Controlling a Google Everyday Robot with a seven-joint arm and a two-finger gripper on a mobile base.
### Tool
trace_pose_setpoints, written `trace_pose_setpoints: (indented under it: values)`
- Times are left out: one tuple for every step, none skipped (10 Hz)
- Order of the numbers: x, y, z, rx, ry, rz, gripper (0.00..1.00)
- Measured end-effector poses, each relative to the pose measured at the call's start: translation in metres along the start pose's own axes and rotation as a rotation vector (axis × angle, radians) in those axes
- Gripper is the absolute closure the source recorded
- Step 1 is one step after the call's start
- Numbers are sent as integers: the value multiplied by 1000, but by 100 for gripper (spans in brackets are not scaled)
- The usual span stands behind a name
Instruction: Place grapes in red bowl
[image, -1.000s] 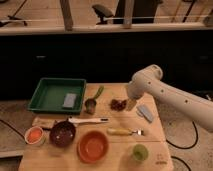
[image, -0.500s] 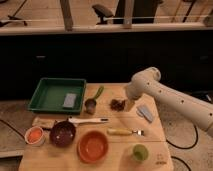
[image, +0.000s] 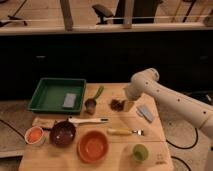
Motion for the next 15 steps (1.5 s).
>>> trace_pose_setpoints:
  values:
    - [0, -1, 4, -11, 1, 4, 20]
    - [-1, -2, 10, -27, 1, 6, 20]
    - [-1, -2, 13, -36, 2, 7, 20]
    - [-5, -2, 18, -52, 2, 5, 20]
    - [-4, -3, 21, -62, 1, 8, 20]
    - [-3, -3, 25, -71, 1, 12, 20]
    - [-2, -3, 28, -80, 1, 16, 20]
    - [-2, -3, 34, -93, 2, 14, 20]
    - [-3, -2, 38, -101, 2, 12, 20]
    - [-1, -2, 40, -109, 4, 13, 20]
    - [1, -1, 44, -120, 7, 15, 20]
    - [2, -1, 46, -128, 6, 16, 20]
    - [2, 0, 50, -138, 5, 16, 20]
    - [3, 0, 52, -145, 4, 19, 20]
    - [6, 1, 55, -156, 4, 25, 20]
